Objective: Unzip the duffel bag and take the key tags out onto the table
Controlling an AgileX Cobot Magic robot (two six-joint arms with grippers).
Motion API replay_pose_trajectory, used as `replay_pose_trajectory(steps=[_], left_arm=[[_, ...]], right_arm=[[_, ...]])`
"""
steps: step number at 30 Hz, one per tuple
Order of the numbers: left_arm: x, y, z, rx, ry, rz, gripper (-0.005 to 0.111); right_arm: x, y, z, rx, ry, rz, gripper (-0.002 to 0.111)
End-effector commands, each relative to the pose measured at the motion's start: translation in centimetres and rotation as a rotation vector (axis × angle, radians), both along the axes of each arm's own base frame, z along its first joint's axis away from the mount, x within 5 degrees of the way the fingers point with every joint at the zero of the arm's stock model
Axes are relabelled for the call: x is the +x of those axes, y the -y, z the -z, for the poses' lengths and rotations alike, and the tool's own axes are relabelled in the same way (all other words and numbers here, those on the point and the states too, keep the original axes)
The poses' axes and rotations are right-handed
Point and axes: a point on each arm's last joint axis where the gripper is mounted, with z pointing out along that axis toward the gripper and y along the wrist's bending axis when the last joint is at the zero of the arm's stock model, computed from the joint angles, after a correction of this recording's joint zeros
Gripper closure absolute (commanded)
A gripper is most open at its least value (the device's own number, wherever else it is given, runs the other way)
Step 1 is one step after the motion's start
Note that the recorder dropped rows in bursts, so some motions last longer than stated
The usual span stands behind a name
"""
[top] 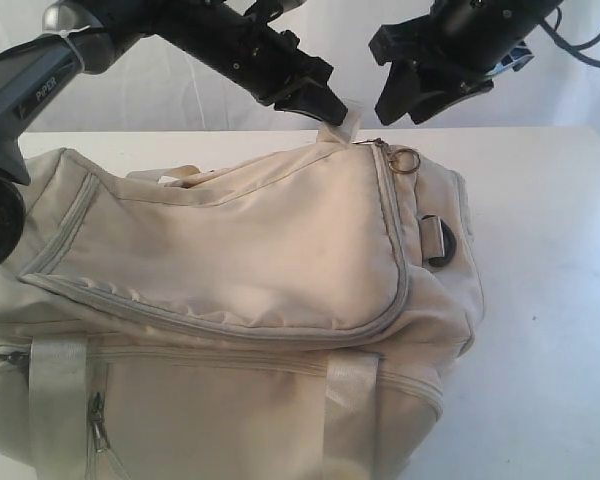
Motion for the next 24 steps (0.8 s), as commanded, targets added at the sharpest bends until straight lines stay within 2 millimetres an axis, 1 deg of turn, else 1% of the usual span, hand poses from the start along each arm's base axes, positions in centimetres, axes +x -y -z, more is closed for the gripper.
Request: replay_pose_trajectory(steps=[1,5,9,11,16,18,24], left_arm=[[-0.6,0.0,-1.5,-0.038,0.011,0.016,0.107],[-0.6,0.0,-1.5,-0.038,0.011,0.016,0.107],[-0.6,0.0,-1.5,-0.038,0.011,0.016,0.107],[-0.6,0.0,-1.5,-0.038,0.011,0.016,0.107],[-0.6,0.0,-1.5,-0.039,0.010,0.017,0.107],[-0.6,0.0,-1.5,-0.039,0.010,0.017,0.107],[-0.6,0.0,-1.5,-0.039,0.010,0.017,0.107]], right_arm=[[-0.8,0.3,1.5,-0.008,-0.063,0.010,0.068],[-1.0,0.3,2.4,-0.012,-0.092,0.006,0.068],[-1.1,0.3,2.2,-0.011,-0.086,0.001,0.068],[-1.2,0.4,2.0,-0.010,-0.080,0.006,0.064],[-1.4,1.0,1.5,-0.013,-0.065,0.019,0.051],[-1.3,1.2,1.6,-0.011,-0.068,0.023,0.050],[-1.3,1.1,2.7,-0.006,-0.092,0.030,0.050]])
